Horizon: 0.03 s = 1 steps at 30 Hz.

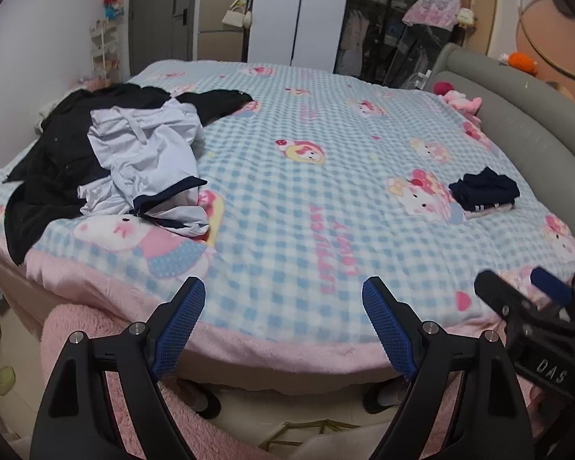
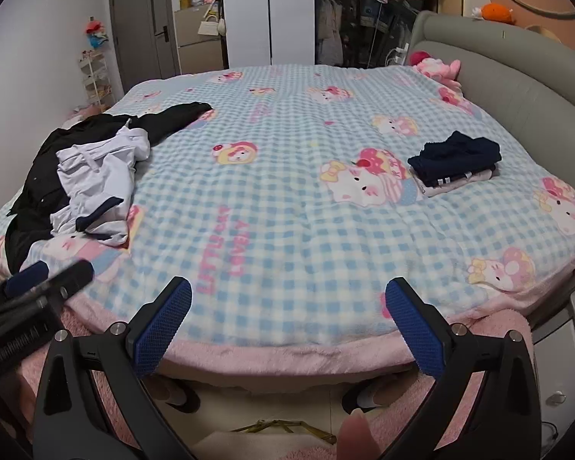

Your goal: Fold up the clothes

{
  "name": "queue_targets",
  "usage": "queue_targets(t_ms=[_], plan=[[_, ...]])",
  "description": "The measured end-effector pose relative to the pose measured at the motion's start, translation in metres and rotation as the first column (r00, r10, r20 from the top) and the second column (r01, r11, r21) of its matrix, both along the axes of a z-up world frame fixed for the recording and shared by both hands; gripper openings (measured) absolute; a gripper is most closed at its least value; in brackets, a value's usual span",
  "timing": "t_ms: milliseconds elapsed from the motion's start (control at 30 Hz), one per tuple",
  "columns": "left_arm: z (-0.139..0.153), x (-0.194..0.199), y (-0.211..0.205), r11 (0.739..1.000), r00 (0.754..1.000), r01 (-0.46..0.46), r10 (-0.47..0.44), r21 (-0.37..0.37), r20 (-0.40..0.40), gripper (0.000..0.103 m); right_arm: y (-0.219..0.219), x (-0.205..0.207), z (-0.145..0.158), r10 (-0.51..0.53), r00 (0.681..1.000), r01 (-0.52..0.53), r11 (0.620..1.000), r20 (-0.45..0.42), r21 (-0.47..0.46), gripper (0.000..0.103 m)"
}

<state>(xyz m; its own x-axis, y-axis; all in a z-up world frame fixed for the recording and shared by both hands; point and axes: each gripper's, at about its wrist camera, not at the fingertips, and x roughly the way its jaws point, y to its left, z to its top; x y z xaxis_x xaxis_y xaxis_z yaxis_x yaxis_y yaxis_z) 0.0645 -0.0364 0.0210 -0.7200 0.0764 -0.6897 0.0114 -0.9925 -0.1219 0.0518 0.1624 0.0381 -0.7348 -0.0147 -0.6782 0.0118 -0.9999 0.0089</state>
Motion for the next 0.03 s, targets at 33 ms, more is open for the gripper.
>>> queue_targets(t_ms=[33], plan=[[0.0017,0.0046,0.0027,1.000,1.000,0.004,-0.004,-0.007,-0.010,0.086,-0.0004,0.0039,0.0010,0.008,1.000,-0.008,1.000,-0.005,-0.001,0.102]])
